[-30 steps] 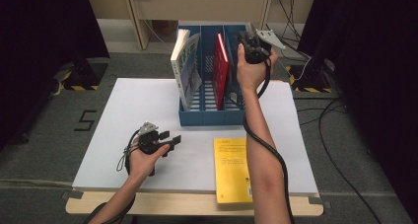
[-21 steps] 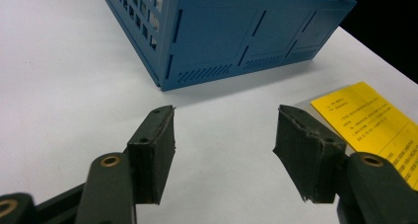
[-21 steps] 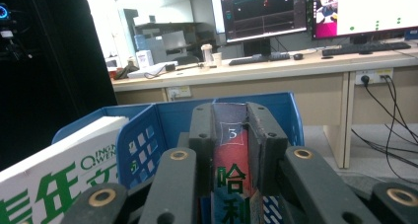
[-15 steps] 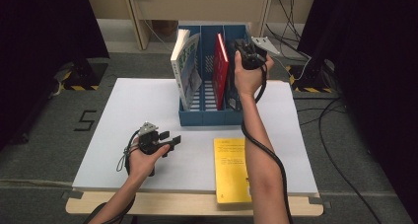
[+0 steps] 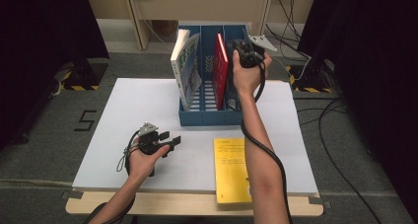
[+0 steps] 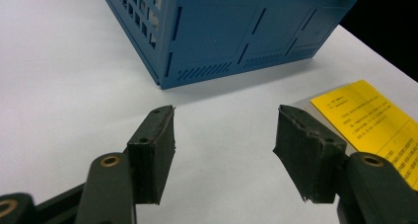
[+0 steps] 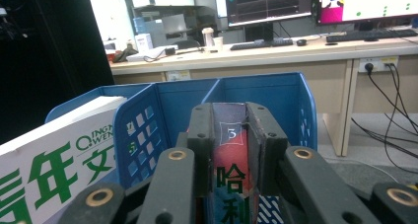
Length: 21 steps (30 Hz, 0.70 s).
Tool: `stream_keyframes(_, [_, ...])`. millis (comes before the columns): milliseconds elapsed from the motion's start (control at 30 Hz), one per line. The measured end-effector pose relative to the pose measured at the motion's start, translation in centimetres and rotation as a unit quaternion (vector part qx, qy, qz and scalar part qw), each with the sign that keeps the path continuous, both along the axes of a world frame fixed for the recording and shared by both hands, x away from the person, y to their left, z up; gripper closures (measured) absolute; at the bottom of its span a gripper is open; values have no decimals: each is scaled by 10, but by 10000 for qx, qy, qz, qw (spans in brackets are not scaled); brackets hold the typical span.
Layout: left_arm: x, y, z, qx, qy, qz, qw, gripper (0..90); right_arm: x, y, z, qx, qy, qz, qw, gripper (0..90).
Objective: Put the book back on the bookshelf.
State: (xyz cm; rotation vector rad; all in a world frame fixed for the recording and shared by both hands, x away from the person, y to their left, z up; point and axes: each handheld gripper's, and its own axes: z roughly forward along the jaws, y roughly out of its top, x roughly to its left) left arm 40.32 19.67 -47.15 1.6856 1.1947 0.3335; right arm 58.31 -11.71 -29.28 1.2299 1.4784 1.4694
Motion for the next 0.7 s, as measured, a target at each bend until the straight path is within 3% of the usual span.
stream_keyframes(333, [0,-1,-1,-2,16,-5,10000,394,0,2,3,-137,143,-15,9998,708])
stream_keyframes(567, [0,-2,-1,13,28,-15,10000,394,3,-1,-3,-267,404,45,9988,634])
stream_keyframes(700, [0,-2,-2,19,30,-20,10000,394,5,0,-4,-185,639,177,9976,584])
